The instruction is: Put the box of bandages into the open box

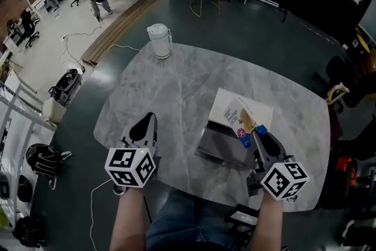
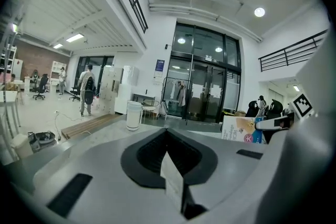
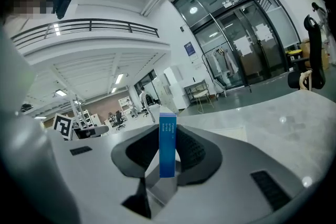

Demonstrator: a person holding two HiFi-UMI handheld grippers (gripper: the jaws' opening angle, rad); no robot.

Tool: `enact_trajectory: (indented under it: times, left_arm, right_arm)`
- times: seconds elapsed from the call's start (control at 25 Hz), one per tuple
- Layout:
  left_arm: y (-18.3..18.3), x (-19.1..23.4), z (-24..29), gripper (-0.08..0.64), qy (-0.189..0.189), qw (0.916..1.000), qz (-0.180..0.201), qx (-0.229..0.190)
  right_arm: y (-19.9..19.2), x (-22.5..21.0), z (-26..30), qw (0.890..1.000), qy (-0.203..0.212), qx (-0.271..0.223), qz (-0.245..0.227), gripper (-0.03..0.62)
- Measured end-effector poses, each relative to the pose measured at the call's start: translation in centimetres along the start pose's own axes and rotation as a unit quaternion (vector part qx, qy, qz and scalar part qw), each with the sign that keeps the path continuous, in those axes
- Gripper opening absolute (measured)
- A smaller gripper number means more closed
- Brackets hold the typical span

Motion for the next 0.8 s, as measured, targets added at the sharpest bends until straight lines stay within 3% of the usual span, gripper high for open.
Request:
enact_trajectory:
  times: [0.4, 0.8]
  left_arm:
    - [-4.1, 1.5, -0.7, 0.011, 0.02, 0.998, -0.016, 0.059]
    - [-4.5, 2.2, -0.7, 0.011, 0.022, 0.9973, -0.023, 0.066]
  right_arm:
    - [-4.8, 0.4, 1.0, 0.996, 0.001, 0.086, -0.001, 0.11]
    - [-7.5, 0.7, 1.5, 0.987, 0.011, 0.161, 0.012, 0.112]
Point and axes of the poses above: the fingertips, and each gripper's own axes: z forward along the fingers, x to its left, y out of its top, the point moved 7 cm from there along -z, backward along the fingers, and after that the axes turned 8 degrees about -y, right-handed, at the moved point
